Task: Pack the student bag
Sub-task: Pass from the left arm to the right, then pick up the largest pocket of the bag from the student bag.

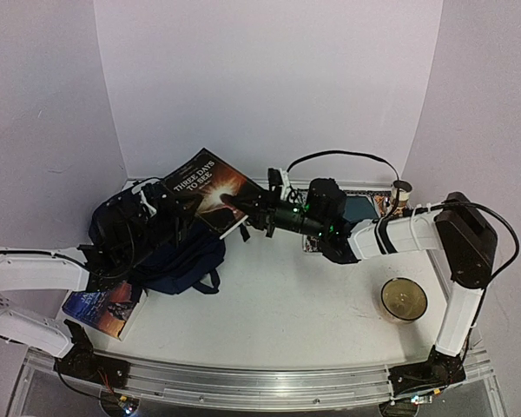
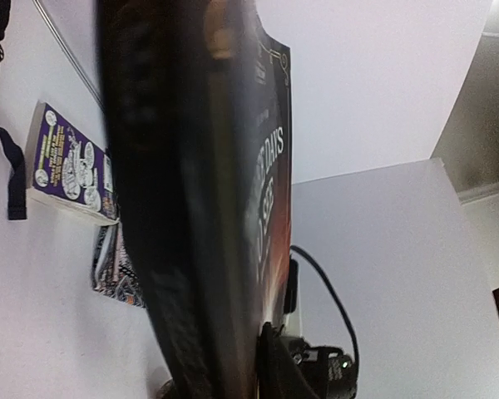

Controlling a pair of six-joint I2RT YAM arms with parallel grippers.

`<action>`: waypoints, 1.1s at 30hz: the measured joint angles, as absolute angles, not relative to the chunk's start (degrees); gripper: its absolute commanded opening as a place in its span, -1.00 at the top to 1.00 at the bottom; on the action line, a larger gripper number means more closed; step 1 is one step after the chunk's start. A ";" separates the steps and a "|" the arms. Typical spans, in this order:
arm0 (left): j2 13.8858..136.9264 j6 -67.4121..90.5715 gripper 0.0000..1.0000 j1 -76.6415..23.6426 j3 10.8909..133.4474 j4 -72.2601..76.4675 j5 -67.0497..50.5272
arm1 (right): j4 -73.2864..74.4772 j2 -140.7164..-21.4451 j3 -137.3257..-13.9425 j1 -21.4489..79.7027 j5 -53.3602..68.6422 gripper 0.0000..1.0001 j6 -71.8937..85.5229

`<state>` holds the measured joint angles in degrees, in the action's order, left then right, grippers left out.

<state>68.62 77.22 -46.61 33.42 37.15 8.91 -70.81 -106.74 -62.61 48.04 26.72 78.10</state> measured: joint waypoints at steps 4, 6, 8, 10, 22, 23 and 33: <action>64.94 70.77 0.16 -45.85 31.27 30.69 8.78 | -70.71 -105.71 -58.91 44.85 26.33 1.00 76.89; 64.18 66.87 -0.01 -45.18 31.80 25.93 8.98 | -70.46 -104.62 -56.33 42.74 25.86 1.00 76.22; 64.18 62.53 -0.11 -44.64 33.55 19.16 9.65 | -69.90 -103.18 -53.58 40.74 25.26 1.00 75.58; 64.86 57.64 -0.18 -44.33 36.23 12.54 10.59 | -69.18 -101.87 -51.58 39.33 24.70 1.00 74.73; 79.66 30.18 -0.23 -43.40 55.71 -17.34 13.68 | -62.98 -92.04 -43.79 38.71 24.60 1.00 68.16; 81.88 28.24 -0.21 -43.36 57.49 -19.98 14.04 | -62.15 -91.18 -43.03 38.59 24.40 1.00 67.58; 93.04 17.24 0.01 -41.63 63.10 -31.62 16.32 | -52.86 -85.73 -40.84 38.13 21.54 1.00 62.14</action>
